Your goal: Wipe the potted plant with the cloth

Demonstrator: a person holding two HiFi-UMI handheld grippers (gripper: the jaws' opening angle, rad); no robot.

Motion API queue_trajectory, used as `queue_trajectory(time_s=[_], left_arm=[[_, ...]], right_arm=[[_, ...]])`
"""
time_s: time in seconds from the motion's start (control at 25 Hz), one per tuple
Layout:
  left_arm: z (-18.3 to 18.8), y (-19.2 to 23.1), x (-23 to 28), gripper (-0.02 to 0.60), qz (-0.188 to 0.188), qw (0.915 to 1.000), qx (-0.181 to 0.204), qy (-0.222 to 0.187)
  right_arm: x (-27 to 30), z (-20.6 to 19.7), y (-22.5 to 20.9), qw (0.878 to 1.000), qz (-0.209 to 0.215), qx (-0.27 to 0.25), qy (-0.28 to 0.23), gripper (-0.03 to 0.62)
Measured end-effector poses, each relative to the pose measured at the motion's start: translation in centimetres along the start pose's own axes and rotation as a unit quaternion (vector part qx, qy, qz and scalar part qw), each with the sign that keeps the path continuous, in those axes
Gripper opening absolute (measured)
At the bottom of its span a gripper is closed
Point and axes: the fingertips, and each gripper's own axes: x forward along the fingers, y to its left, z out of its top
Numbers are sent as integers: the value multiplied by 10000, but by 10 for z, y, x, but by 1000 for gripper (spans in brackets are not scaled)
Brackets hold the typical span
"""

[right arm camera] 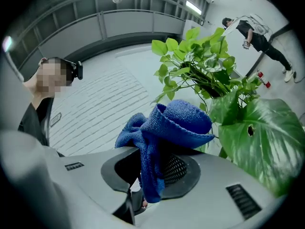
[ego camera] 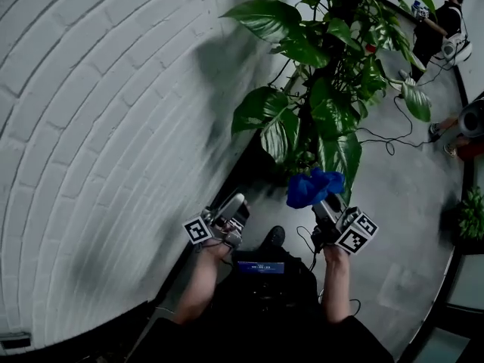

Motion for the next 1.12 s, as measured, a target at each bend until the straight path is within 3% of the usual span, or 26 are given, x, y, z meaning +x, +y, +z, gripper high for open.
queue_trajectory(time_s=[0.28,0.48,0.84,1.12], left_arm=[[18,53,60,318,555,9983,203,-26],[23,81,86,330,854,9960,234,-91],[28,118,130,336,903,9959,47,43],[36,134,149,336,616,9965,-432,377]], right_arm=[[22,54,-46,9991,130,-404,-29,107],[26,76,-77,9988,126,-482,-33,107],[70,114,-103,9949,16,-1004,39,107],[151,107,-115,9919,-87,-1187,434,109]])
